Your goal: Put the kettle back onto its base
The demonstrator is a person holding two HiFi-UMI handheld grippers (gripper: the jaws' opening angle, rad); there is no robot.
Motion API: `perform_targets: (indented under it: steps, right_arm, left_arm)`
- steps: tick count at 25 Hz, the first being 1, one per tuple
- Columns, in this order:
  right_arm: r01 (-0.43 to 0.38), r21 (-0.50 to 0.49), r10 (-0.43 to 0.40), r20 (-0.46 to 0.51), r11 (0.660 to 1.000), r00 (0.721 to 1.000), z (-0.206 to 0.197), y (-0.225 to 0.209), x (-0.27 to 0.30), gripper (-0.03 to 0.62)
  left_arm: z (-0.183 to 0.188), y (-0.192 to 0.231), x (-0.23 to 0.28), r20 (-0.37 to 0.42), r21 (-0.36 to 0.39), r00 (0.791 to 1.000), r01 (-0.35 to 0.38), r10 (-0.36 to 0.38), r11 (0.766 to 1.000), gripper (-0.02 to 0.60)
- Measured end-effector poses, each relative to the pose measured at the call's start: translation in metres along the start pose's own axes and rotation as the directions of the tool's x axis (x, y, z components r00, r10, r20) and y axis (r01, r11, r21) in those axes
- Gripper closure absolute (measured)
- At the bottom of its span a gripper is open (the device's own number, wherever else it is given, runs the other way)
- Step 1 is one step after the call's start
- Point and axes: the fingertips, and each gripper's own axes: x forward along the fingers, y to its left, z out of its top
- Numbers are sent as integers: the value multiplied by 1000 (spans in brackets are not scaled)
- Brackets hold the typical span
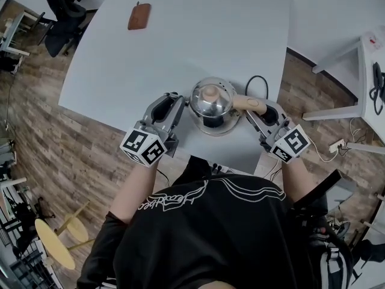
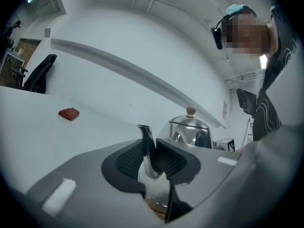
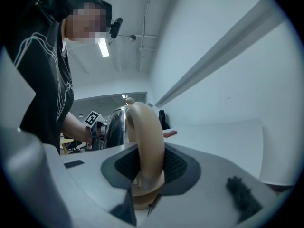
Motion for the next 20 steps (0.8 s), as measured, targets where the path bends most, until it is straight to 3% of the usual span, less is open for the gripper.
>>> perform_targets:
  steps: [7,16,20]
  right_arm:
    - [8,8,-9,34,1000,999,-5,0,-10,491]
    - [11,3,-11,9,1000,1000,-13,0,-18,491]
    - [13,-10,-13,-10,1000,1000,-13,5,-17,491]
  left_arm:
    - [0,-11,0,14,16,1000,-15,14,1000,492]
    - [2,-26,-4,24,106,999,-48,46,993,491]
    - [3,-27,-10,23,106,997,-72,70,992,491]
